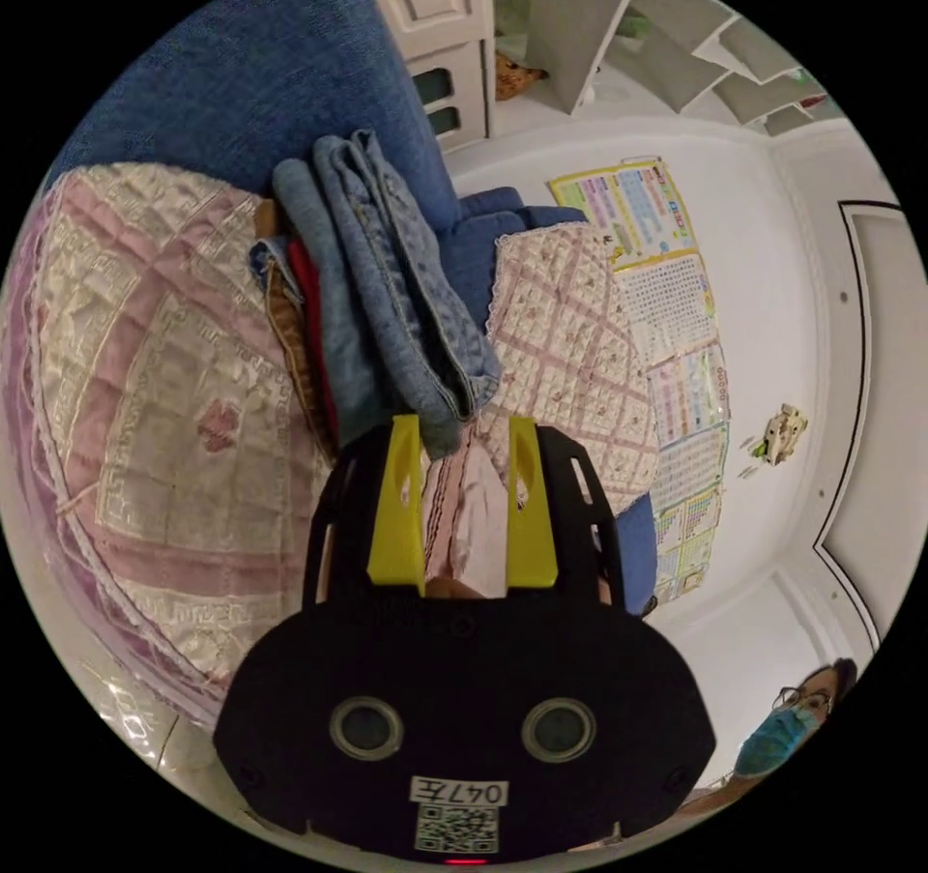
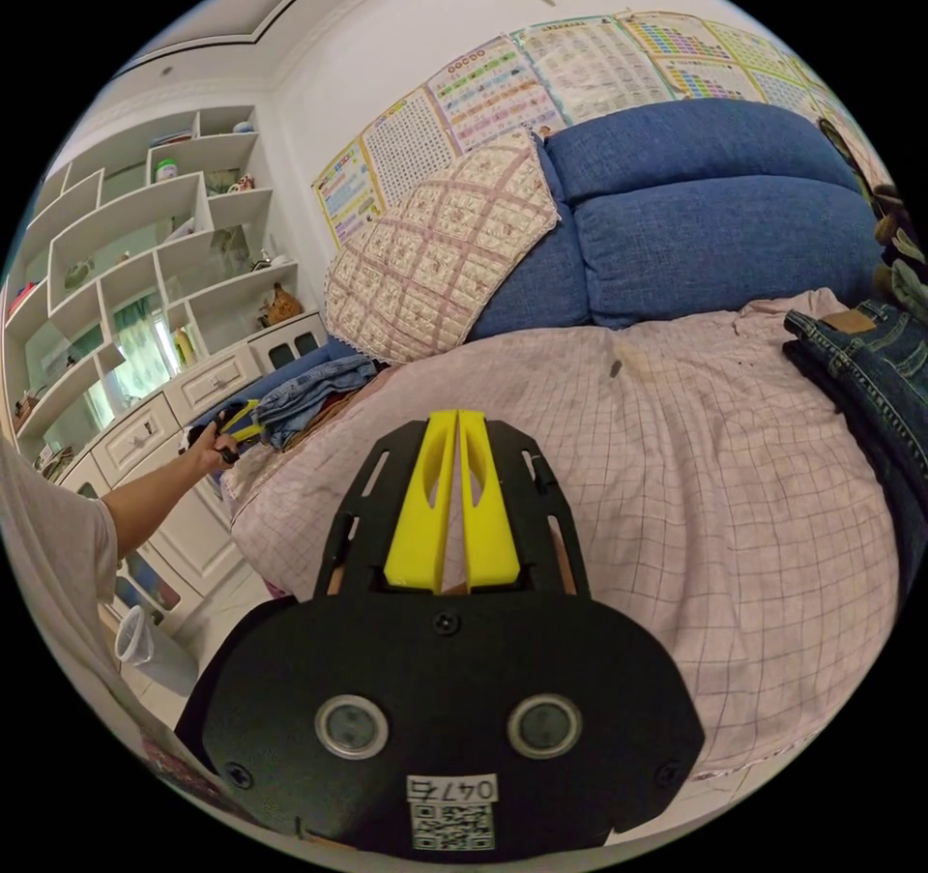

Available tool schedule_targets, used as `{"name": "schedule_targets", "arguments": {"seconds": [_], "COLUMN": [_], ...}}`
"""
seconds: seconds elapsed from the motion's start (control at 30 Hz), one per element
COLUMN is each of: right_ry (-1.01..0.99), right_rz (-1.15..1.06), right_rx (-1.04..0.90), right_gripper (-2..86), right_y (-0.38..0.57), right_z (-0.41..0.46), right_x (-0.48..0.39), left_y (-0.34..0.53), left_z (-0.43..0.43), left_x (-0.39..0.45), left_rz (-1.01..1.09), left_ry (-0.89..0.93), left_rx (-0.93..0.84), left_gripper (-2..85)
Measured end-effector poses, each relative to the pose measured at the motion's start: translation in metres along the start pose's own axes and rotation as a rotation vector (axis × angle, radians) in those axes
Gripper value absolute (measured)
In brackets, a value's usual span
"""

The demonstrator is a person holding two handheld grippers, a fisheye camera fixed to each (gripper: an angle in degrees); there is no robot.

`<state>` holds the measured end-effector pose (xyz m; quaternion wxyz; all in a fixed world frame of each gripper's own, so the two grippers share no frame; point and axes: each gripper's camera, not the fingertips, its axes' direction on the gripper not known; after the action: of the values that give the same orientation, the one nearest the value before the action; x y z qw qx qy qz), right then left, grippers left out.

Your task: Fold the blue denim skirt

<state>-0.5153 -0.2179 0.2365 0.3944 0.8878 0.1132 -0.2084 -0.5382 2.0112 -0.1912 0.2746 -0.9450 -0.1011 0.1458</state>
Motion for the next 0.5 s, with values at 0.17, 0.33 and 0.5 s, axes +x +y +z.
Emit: {"name": "schedule_targets", "arguments": {"seconds": [0.17, 0.33, 0.5], "right_ry": [0.005, 0.009, 0.003], "right_rz": [-0.005, 0.004, -0.016], "right_rx": [-0.005, -0.017, -0.058], "right_gripper": [-1.2, -1.2, -1.2], "right_y": [-0.023, -0.049, -0.083], "right_z": [0.009, 0.021, 0.040], "right_x": [0.021, 0.042, 0.058], "left_y": [-0.028, -0.030, -0.029], "left_z": [0.060, 0.122, 0.180], "left_x": [0.029, 0.075, 0.183], "left_rz": [-0.071, -0.090, 0.048], "left_ry": [-0.040, -0.126, -0.264], "left_rx": [-0.009, 0.014, -0.030], "left_gripper": [13.1, 12.2, 7.0]}}
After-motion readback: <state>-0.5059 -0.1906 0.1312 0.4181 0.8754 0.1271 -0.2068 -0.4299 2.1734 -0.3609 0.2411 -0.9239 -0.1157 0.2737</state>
